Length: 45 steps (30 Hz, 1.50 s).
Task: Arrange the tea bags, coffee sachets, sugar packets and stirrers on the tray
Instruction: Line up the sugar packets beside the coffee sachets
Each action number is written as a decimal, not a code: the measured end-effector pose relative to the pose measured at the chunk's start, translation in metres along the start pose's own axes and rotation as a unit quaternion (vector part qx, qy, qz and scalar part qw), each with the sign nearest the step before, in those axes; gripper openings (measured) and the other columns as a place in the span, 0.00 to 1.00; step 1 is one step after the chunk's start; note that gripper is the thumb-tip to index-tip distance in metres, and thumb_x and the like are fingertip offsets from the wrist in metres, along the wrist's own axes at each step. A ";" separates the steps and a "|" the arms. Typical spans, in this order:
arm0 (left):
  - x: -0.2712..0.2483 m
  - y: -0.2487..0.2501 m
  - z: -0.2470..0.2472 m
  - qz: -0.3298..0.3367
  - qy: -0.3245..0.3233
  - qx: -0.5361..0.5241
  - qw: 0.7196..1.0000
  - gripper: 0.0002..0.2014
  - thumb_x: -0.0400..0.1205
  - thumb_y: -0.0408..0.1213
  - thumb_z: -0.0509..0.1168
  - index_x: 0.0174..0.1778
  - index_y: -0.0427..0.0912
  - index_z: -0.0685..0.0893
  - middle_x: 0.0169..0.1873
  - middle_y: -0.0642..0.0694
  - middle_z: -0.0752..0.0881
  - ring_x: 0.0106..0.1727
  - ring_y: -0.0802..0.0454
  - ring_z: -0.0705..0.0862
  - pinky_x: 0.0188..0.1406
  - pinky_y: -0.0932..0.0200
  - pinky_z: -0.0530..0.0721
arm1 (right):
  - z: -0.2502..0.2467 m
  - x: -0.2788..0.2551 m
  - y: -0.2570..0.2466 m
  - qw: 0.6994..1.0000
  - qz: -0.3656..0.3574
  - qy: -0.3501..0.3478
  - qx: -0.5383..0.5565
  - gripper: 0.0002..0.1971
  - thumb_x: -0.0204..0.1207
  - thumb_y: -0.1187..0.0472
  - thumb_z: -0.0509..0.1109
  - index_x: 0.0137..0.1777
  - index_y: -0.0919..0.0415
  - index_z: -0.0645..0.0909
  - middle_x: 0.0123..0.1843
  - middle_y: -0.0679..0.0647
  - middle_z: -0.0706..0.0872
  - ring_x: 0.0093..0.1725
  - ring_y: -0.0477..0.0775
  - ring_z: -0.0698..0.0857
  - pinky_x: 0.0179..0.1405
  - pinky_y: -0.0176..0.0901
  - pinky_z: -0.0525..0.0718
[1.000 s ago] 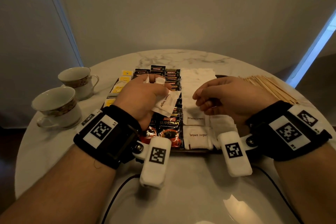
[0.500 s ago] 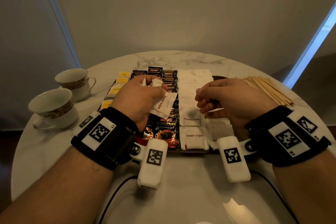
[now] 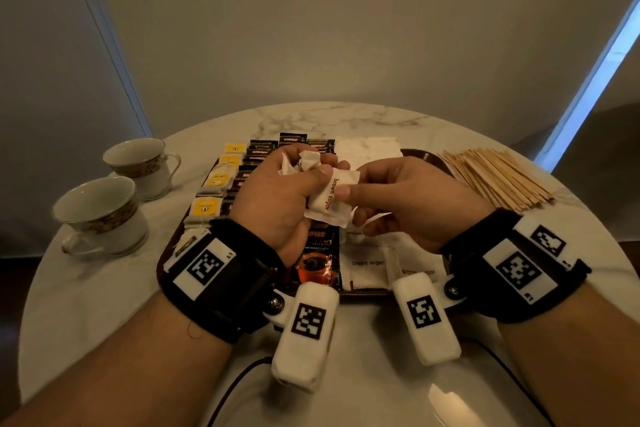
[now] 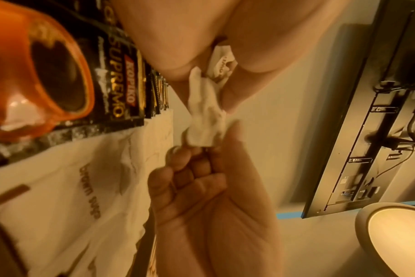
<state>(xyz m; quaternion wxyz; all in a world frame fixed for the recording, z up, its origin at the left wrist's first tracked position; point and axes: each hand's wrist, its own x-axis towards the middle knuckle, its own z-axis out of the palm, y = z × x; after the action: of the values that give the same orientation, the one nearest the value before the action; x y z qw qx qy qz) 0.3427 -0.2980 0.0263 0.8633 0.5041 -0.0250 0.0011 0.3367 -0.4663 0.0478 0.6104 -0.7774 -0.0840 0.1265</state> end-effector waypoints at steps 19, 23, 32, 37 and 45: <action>-0.010 0.005 -0.002 -0.034 -0.026 0.131 0.990 0.04 0.81 0.28 0.74 0.46 0.40 0.86 0.40 0.41 0.92 0.38 0.49 0.91 0.32 0.60 0.89 | -0.001 -0.002 0.011 0.988 -0.097 0.104 0.065 0.07 0.76 0.65 0.79 0.53 0.62 0.88 0.45 0.57 0.93 0.42 0.53 0.91 0.41 0.45 0.91; -0.014 0.004 0.001 -0.047 -0.052 0.149 0.986 0.05 0.81 0.28 0.74 0.48 0.37 0.85 0.36 0.42 0.91 0.34 0.50 0.90 0.30 0.60 0.89 | -0.011 -0.008 0.013 0.979 -0.064 0.134 0.138 0.02 0.79 0.68 0.76 0.48 0.63 0.89 0.44 0.60 0.91 0.41 0.54 0.88 0.40 0.46 0.87; -0.010 0.011 -0.003 -0.039 -0.017 0.143 0.989 0.03 0.83 0.30 0.73 0.44 0.40 0.87 0.37 0.43 0.88 0.35 0.51 0.88 0.32 0.60 0.88 | -0.044 -0.033 0.031 0.970 0.100 0.222 -0.002 0.05 0.77 0.68 0.77 0.50 0.59 0.90 0.50 0.60 0.94 0.47 0.59 0.89 0.56 0.55 0.90; -0.011 0.011 -0.004 -0.038 -0.007 0.139 0.990 0.02 0.83 0.30 0.73 0.45 0.39 0.87 0.37 0.43 0.88 0.35 0.51 0.89 0.33 0.59 0.88 | -0.044 -0.032 0.039 0.963 0.143 0.230 0.004 0.06 0.75 0.71 0.78 0.50 0.62 0.90 0.47 0.62 0.94 0.41 0.56 0.87 0.51 0.51 0.88; -0.011 0.015 -0.004 -0.036 0.006 0.133 0.990 0.06 0.84 0.26 0.70 0.42 0.39 0.87 0.34 0.43 0.88 0.33 0.51 0.88 0.30 0.60 0.88 | -0.046 -0.032 0.045 0.955 0.167 0.244 -0.009 0.08 0.72 0.68 0.81 0.49 0.59 0.90 0.46 0.59 0.92 0.40 0.55 0.84 0.47 0.49 0.87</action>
<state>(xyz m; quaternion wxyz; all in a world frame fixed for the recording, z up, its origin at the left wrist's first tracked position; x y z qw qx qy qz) 0.3312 -0.2874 0.0368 0.7883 0.6148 -0.0013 -0.0235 0.3193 -0.5290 0.0174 0.5756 -0.7930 0.1971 0.0320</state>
